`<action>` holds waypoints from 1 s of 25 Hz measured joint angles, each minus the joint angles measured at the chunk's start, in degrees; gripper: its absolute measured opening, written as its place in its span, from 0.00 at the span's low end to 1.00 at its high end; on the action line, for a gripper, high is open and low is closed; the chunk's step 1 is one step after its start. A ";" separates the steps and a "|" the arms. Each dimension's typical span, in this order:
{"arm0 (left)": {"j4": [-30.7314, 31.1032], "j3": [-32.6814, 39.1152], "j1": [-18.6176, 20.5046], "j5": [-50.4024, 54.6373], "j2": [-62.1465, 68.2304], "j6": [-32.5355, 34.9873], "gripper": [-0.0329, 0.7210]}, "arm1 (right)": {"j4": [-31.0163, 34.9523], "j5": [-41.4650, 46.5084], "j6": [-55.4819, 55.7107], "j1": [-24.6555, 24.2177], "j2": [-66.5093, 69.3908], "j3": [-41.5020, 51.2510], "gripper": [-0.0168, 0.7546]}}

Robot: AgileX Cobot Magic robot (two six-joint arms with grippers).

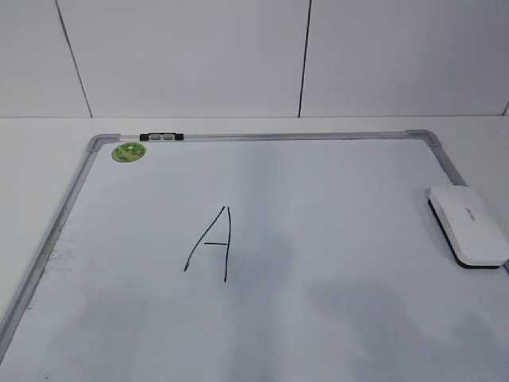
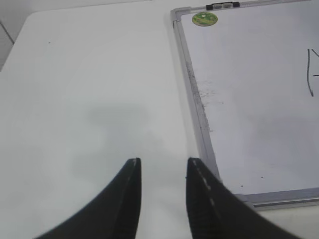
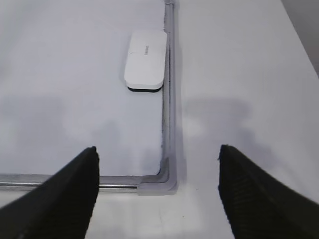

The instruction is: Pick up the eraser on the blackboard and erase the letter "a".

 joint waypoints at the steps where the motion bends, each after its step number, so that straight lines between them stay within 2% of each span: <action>1: 0.00 0.00 0.75 0.00 0.00 0.00 0.36 | 0.00 0.00 0.00 -0.72 0.00 0.00 0.79; 6: 0.00 0.00 3.73 0.00 0.00 0.00 0.36 | 0.00 0.00 0.00 -3.42 0.00 0.00 0.79; 11: 0.00 0.00 5.14 0.00 0.00 0.00 0.36 | 0.00 0.00 0.00 -4.00 0.00 0.00 0.79; 25: 0.00 0.00 5.12 0.00 0.00 0.00 0.36 | -0.23 0.00 0.00 -5.07 0.00 0.00 0.79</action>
